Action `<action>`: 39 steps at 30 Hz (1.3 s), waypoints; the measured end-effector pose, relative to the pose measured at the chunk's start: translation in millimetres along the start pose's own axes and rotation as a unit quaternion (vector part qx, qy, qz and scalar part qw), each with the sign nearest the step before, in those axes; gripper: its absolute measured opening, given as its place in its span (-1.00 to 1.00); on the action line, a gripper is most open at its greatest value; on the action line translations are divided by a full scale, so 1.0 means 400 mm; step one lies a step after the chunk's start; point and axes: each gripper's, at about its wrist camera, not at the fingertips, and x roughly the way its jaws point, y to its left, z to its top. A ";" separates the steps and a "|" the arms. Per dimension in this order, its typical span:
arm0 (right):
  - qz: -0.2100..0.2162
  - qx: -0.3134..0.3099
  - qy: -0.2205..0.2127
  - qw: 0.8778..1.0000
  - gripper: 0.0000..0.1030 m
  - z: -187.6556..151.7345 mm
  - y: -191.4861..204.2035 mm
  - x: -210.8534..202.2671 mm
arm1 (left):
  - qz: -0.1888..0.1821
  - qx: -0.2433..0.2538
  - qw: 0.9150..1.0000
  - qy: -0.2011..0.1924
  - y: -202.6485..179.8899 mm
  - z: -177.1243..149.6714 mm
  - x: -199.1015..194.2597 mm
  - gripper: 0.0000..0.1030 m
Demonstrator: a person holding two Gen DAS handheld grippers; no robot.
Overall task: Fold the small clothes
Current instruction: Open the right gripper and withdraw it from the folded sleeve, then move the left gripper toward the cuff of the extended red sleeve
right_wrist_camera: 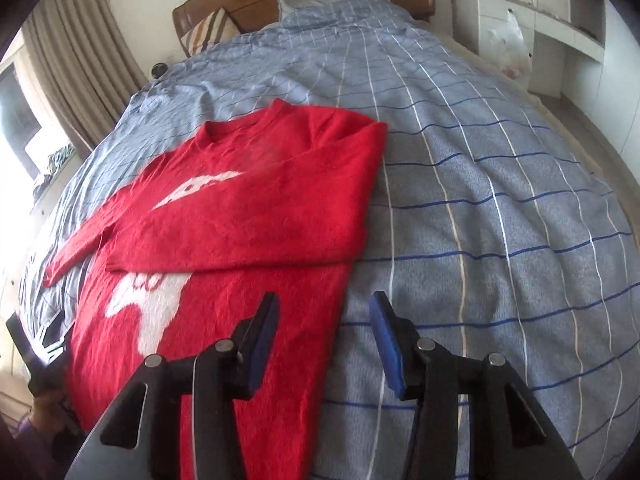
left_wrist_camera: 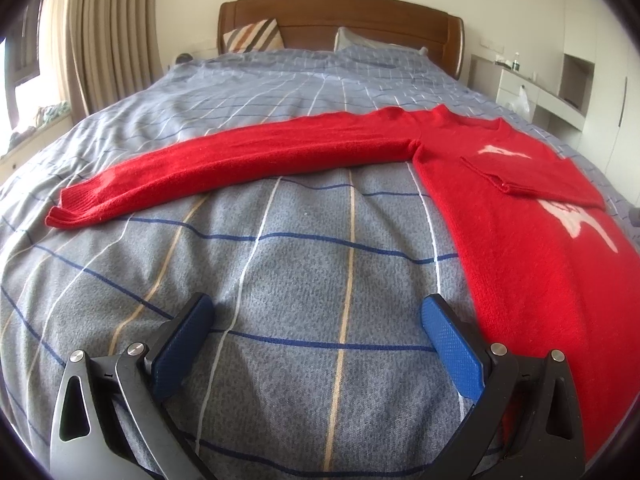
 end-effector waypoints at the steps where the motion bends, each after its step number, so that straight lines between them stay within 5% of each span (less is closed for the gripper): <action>1: -0.003 -0.015 -0.001 1.000 0.00 -0.022 0.008 -0.004 | 0.000 0.000 1.000 0.000 -0.001 0.000 -0.001 0.99; 6: -0.064 -0.014 -0.009 0.998 0.08 -0.131 -0.053 0.027 | -0.005 -0.002 1.000 0.001 0.004 0.000 -0.002 0.99; 18: -0.020 0.009 -0.112 0.994 0.20 -0.216 -0.098 0.020 | 0.007 0.006 1.000 -0.007 -0.007 -0.008 -0.004 0.99; 39: -0.035 -0.003 -0.115 0.993 0.24 -0.217 -0.087 0.031 | 0.009 0.007 1.000 -0.007 -0.010 -0.011 -0.004 0.99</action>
